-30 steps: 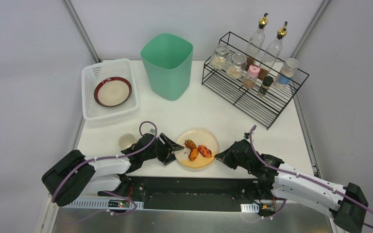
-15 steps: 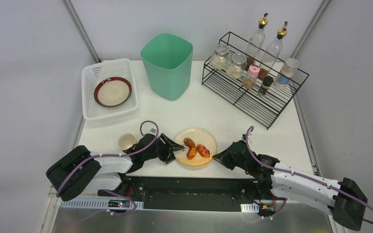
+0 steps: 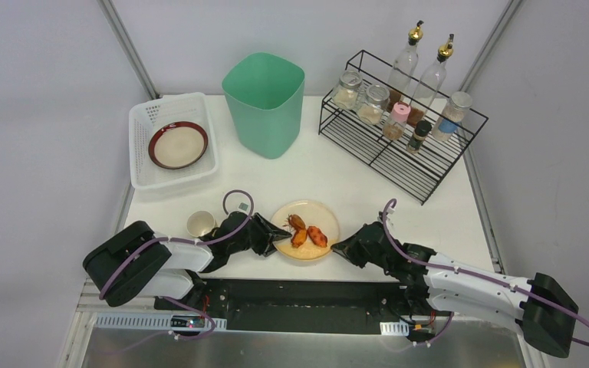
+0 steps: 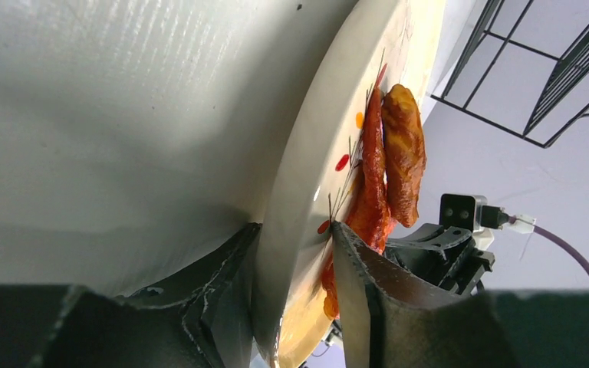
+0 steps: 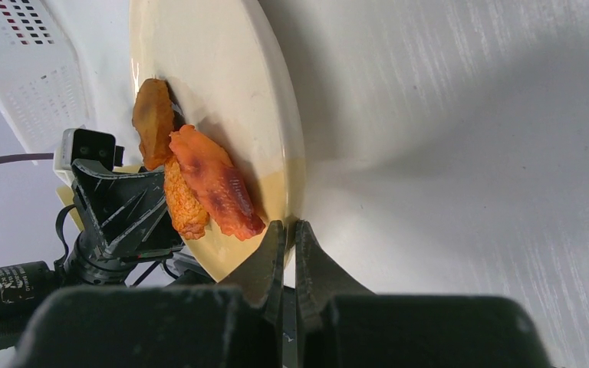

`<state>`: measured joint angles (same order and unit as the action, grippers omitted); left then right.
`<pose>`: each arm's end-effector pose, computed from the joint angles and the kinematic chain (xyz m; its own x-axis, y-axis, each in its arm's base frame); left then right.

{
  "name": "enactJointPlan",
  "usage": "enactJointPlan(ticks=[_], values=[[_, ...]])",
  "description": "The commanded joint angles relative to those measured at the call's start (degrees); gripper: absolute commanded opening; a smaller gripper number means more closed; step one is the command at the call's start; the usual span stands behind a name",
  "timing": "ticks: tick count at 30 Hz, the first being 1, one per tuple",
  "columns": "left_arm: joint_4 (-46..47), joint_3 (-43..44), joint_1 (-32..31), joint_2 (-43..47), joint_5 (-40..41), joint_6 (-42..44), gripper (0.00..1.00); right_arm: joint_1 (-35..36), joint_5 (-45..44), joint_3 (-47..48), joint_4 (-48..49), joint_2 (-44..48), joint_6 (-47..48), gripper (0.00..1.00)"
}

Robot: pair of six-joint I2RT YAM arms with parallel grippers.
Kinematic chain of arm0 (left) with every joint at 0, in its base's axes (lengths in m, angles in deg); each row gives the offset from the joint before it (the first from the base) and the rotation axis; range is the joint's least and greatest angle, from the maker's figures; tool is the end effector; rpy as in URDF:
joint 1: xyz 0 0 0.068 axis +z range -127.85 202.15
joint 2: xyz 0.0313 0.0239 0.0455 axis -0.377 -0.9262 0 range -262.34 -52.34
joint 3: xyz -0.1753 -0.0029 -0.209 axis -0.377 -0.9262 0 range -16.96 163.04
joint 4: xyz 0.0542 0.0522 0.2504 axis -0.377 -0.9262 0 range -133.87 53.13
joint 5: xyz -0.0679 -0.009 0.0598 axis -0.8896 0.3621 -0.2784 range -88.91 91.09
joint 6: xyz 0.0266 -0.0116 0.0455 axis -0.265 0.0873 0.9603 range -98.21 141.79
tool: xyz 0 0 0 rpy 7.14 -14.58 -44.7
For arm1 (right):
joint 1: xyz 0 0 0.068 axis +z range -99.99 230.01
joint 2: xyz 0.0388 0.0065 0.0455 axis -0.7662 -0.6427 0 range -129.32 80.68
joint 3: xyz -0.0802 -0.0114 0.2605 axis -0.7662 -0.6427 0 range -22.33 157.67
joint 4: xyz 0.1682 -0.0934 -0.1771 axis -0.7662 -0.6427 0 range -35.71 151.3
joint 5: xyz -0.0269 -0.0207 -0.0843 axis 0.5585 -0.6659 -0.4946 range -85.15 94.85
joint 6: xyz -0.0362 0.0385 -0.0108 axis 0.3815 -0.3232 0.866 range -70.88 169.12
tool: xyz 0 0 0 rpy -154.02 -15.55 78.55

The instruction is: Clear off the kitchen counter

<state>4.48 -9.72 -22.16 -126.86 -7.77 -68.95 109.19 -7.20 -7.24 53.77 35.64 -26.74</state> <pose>0.1376 -0.1420 0.1173 -0.7852 -0.6142 0.0790 -0.3232 0.2976 -0.8983 0.0893 0.1353 0.1637 -0.8082 0.4962 -0.3171 0.1178 0.6638 0.7386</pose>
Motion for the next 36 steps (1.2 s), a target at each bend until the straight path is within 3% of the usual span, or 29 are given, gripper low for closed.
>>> enactJointPlan(ticks=[1, 10, 16, 25, 36], values=[[0.4, -0.9, -0.7, -2.6, 1.3, -0.1, 0.37, 1.4, 2.4, 1.3, 11.1, 0.4, -1.1, 0.00], [1.9, -0.9, -0.8, -1.6, 1.3, -0.2, 0.21, 1.5, 2.3, 0.6, 10.3, 1.4, -0.7, 0.00], [2.0, 0.3, -0.7, -1.0, 0.8, 0.5, 0.00, 1.6, 2.5, 0.0, 9.8, 1.6, -0.5, 0.00], [1.9, 0.2, -0.7, 2.8, 2.1, 1.9, 0.00, 1.6, 2.0, -0.5, 5.6, 3.8, 0.4, 0.03], [1.0, -0.6, -0.7, 6.2, 4.0, 2.9, 0.00, 1.7, 2.8, -2.6, 3.6, 4.8, 0.1, 0.30]])
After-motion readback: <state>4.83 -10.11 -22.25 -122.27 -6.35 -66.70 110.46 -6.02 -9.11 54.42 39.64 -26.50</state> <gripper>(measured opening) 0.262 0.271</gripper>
